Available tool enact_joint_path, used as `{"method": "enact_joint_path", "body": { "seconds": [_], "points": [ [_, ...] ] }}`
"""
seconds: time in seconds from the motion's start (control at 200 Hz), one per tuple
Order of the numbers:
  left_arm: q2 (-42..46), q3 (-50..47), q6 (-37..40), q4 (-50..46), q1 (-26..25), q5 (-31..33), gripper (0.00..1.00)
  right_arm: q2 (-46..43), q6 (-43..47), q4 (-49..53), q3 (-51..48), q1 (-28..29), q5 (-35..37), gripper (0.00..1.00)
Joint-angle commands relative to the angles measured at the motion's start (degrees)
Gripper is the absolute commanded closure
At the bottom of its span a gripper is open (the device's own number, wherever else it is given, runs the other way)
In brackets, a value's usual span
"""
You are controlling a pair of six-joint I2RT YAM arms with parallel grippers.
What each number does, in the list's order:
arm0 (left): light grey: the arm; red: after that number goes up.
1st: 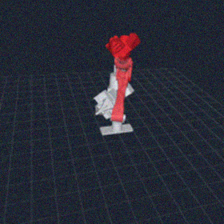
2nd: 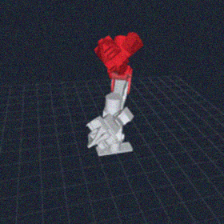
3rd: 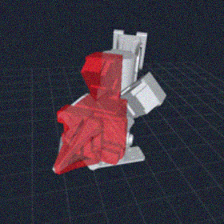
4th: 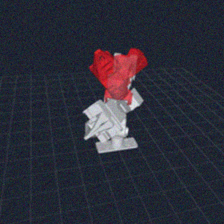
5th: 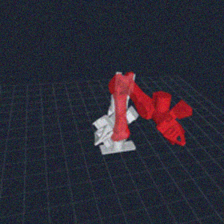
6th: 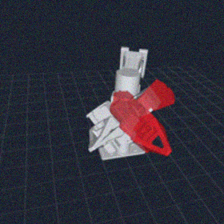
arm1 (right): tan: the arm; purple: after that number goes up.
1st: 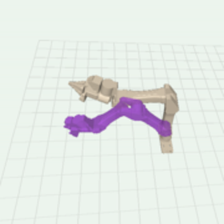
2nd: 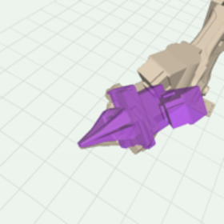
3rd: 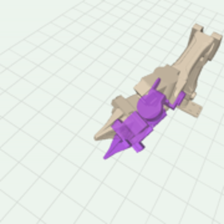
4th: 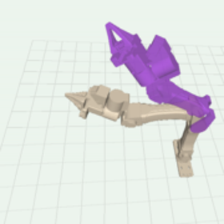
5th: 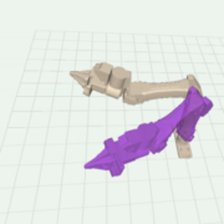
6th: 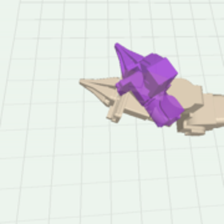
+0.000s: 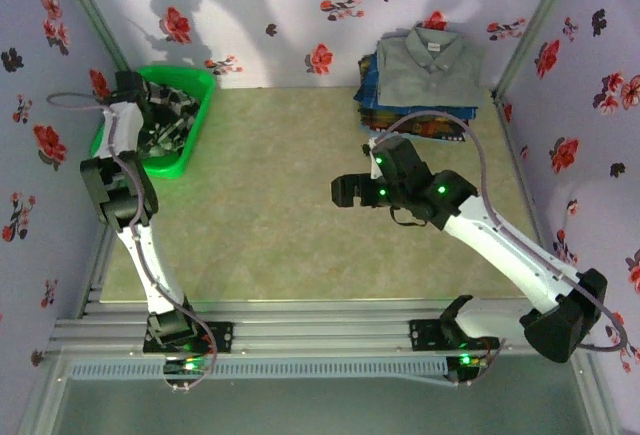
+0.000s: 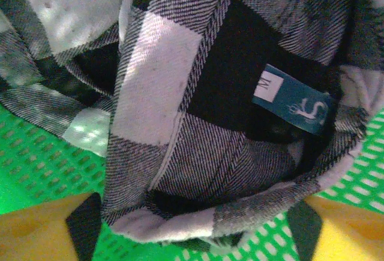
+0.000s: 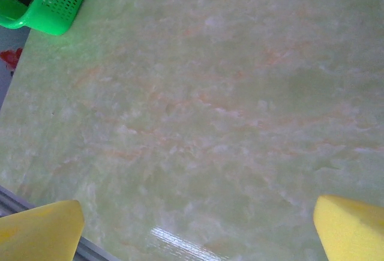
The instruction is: Fold and stack the long sleeve shirts
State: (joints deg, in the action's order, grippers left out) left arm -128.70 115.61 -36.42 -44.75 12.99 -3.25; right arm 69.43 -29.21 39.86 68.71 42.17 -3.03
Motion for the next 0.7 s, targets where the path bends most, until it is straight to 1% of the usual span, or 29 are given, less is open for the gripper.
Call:
{"method": "enact_joint_path", "body": {
  "seconds": [0.0, 0.025, 0.05, 0.095, 0.165, 0.205, 0.245, 0.35, 0.465, 0.6, 0.695],
  "points": [
    [-1.6, -0.8, -3.0, 0.8, 0.5, -1.9, 0.28, -0.7, -0.6, 2.3, 1.3, 0.4, 1.9, 0.01],
    [-1.7, -0.8, -3.2, 1.5, 0.5, -2.4, 0.32, -0.8, -0.5, 2.3, 1.3, 0.4, 2.0, 0.01],
    [-1.8, -0.8, -3.2, 2.0, 0.6, -3.0, 0.41, -0.9, -0.5, 2.3, 1.3, 0.4, 2.0, 0.01],
    [-1.8, -0.5, -3.7, 2.6, 0.7, -3.7, 0.58, -0.7, -0.2, 2.2, 1.3, 0.5, 2.0, 0.01],
    [-1.3, 0.3, -4.1, 4.1, 0.6, -6.7, 0.86, -0.9, 0.2, 2.2, 1.3, 0.4, 1.9, 0.01],
    [-0.2, 0.2, -4.1, 5.7, 0.5, -8.1, 0.95, -1.0, 0.5, 2.2, 1.3, 0.4, 2.1, 0.01],
    [1.3, -0.1, -3.9, 7.0, 0.2, -8.5, 1.00, -1.1, 0.6, 2.1, 1.2, 0.4, 2.5, 0.01],
    [6.3, -0.8, -3.2, 10.6, -0.7, -9.8, 1.00, -1.9, 0.9, 1.7, 0.2, 0.4, 3.1, 0.01],
    [13.9, -1.0, -1.2, 13.9, -2.7, -10.6, 1.00, -3.3, 1.0, 0.7, -1.6, 0.4, 3.9, 0.01],
    [23.3, -1.4, -1.3, 21.3, -5.0, -10.6, 1.00, -4.5, 1.2, -1.1, -4.0, 0.3, 4.6, 0.01],
    [27.2, 3.2, -1.1, 24.9, -6.7, -11.4, 1.00, -4.7, 1.5, -2.1, -5.0, -0.1, 4.8, 0.01]
  ]
}}
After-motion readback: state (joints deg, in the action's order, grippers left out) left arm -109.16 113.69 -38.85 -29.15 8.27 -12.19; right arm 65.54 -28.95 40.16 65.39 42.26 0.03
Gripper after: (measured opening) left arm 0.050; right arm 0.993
